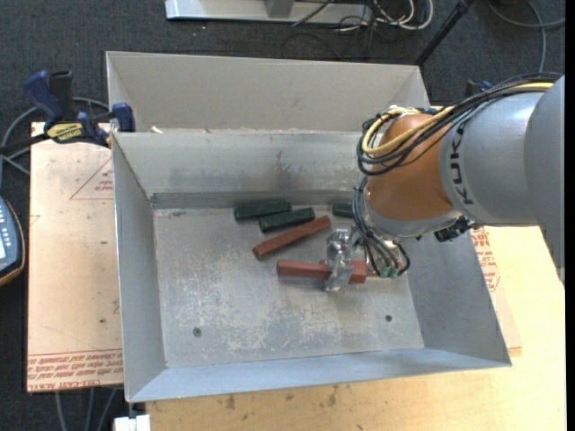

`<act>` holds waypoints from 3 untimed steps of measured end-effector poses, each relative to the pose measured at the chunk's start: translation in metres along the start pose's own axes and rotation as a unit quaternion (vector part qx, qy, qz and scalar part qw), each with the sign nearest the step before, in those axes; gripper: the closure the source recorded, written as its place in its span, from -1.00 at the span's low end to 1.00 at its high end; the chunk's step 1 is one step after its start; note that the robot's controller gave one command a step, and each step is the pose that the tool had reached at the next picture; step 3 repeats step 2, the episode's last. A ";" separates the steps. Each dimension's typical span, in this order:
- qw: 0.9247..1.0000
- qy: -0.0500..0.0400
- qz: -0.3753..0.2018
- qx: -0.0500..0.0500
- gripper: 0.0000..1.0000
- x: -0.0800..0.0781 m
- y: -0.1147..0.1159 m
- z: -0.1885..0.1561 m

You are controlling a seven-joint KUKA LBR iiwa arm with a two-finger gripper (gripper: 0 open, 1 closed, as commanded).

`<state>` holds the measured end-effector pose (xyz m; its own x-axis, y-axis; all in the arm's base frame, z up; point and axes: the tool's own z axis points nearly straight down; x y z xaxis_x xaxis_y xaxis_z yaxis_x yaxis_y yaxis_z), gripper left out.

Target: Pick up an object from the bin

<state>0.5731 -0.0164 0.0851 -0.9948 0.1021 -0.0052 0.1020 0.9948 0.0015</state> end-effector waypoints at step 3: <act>1.000 -0.003 -0.002 0.000 1.00 -0.004 0.001 -0.112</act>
Offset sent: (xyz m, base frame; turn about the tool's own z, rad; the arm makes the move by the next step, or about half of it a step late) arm -0.0001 0.0000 0.0156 0.0000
